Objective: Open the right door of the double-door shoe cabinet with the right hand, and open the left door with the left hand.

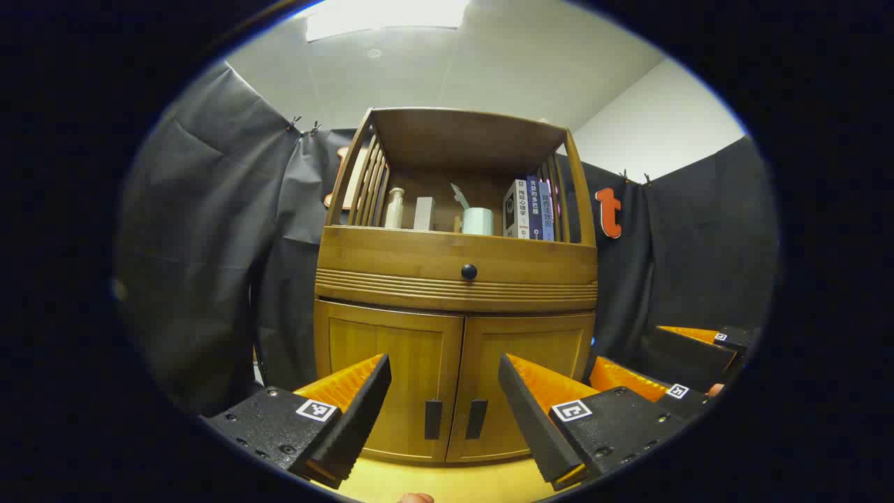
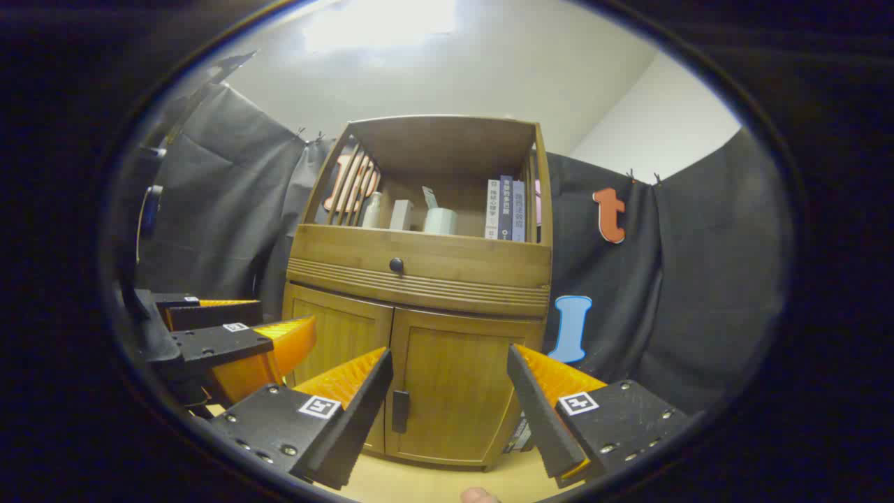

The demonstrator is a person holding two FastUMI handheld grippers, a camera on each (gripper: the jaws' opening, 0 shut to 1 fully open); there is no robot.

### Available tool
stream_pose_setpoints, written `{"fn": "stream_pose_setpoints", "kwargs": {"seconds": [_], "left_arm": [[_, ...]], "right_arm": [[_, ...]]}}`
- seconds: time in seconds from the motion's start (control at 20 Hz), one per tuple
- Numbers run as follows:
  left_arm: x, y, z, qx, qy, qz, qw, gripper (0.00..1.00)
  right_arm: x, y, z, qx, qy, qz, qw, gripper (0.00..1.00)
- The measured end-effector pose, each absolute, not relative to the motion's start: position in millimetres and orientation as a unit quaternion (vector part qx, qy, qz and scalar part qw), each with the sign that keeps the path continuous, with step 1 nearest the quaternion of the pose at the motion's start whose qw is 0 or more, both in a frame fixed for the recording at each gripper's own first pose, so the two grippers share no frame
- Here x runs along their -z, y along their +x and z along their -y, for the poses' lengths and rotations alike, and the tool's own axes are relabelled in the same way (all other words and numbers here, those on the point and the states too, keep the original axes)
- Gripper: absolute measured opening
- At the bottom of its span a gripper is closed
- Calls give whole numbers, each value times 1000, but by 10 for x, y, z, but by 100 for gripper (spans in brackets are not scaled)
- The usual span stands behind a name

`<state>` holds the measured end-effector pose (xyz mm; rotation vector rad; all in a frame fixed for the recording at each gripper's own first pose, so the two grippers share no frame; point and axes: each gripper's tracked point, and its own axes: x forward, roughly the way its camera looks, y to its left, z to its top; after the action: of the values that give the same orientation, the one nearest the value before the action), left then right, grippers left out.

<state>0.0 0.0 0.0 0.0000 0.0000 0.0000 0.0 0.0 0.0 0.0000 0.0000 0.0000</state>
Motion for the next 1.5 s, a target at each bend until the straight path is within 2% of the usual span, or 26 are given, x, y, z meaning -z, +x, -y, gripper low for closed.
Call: {"fn": "stream_pose_setpoints", "kwargs": {"seconds": [0.15,0.2,0.3,0.85,1.1,1.15,1.2,1.4,1.45,1.5], "left_arm": [[34,16,9,5,7,-6,1000,93],[28,25,-7,4,10,-5,1000,96],[36,26,-46,2,14,-4,1000,92],[-31,-31,-410,-26,16,-1,1000,93],[-79,-111,-716,-56,26,4,998,92],[-82,-130,-796,-64,31,5,997,96],[-83,-155,-866,-74,37,4,997,92],[-104,-257,-1208,-114,55,3,992,92],[-113,-285,-1286,-124,59,3,991,92],[-119,-313,-1368,-134,62,3,989,92]], "right_arm": [[0,5,-80,-2,6,3,1000,98],[11,23,-100,-5,14,1,1000,98],[31,37,-93,-8,28,-5,1000,98],[237,132,-310,-15,50,-34,998,96],[709,417,-508,-30,56,-73,995,96],[833,507,-551,-33,57,-86,994,96],[955,598,-606,-36,58,-97,993,96],[1524,989,-785,-39,60,-150,986,98],[1657,1076,-824,-38,62,-164,984,87],[1800,1146,-871,-38,66,-179,981,84]]}}
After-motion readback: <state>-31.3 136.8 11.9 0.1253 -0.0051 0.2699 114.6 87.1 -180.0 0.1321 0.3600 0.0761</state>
